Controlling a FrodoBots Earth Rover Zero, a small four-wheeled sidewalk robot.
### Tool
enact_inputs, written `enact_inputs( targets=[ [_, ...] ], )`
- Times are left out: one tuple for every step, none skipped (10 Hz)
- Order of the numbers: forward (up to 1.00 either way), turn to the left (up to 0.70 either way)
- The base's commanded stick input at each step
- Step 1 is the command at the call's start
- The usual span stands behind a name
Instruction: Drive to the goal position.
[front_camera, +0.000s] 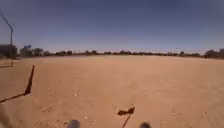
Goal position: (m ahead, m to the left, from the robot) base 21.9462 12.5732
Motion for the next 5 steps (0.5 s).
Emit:
enact_inputs(
  targets=[
    [0.70, 0.00],
    [0.70, 0.00],
    [0.70, 0.00],
    [0.70, 0.00],
    [0.70, 0.00]
  ],
)
